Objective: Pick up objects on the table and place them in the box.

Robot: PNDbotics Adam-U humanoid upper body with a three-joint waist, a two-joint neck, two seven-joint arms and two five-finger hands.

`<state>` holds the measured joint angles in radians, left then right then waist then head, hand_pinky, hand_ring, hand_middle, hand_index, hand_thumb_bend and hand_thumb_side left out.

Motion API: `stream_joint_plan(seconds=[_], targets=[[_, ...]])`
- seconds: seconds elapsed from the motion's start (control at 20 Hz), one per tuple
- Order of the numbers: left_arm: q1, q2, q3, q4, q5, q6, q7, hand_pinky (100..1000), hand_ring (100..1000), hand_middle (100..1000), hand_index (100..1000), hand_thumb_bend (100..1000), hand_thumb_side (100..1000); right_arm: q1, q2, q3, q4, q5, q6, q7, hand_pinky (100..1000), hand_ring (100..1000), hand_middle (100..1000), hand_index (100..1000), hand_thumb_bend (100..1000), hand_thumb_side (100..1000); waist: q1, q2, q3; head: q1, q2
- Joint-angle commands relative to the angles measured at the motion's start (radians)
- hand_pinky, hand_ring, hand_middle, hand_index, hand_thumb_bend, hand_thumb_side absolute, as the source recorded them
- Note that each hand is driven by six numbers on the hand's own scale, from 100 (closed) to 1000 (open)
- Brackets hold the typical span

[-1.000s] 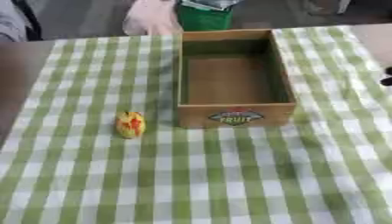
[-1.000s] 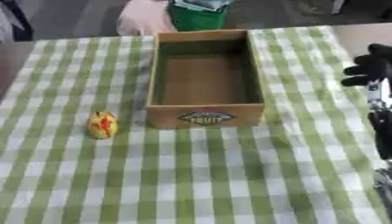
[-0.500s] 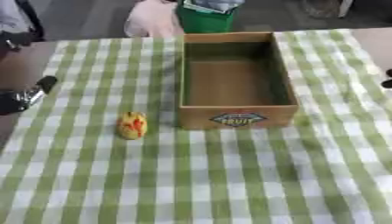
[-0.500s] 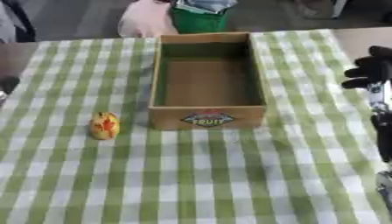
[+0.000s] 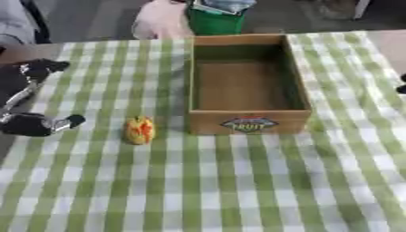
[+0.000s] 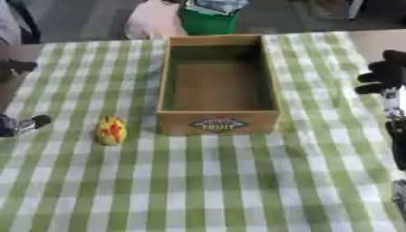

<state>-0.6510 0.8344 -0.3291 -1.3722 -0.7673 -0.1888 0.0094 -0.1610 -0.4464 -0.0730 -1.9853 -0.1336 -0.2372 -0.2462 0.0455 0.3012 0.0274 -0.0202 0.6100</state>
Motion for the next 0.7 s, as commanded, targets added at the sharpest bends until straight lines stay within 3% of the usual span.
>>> stream_joint_plan(seconds=[0.05, 0.3, 0.7], targets=[[-0.029, 0.008, 0.008, -0.013, 0.006, -0.004, -0.050, 701, 831, 837, 995, 615, 705, -0.008, -0.020, 0.002, -0.015, -0.005, -0.001, 0.005, 562, 625, 617, 768, 100, 538, -0.002, -0.020, -0.005, 0.011, -0.009], [-0.103, -0.088, -0.074, 0.069, -0.007, -0.029, -0.123, 701, 834, 842, 998, 613, 699, -0.007, -0.018, 0.006, -0.015, -0.006, 0.002, 0.011, 562, 625, 618, 768, 100, 538, -0.002, -0.021, -0.001, 0.014, -0.005], [-0.130, -0.121, -0.079, 0.029, 0.019, -0.013, -0.246, 700, 832, 841, 996, 581, 713, -0.004, -0.016, 0.006, -0.015, -0.003, 0.004, 0.010, 562, 626, 618, 769, 100, 539, 0.000, -0.021, 0.001, 0.012, -0.007]])
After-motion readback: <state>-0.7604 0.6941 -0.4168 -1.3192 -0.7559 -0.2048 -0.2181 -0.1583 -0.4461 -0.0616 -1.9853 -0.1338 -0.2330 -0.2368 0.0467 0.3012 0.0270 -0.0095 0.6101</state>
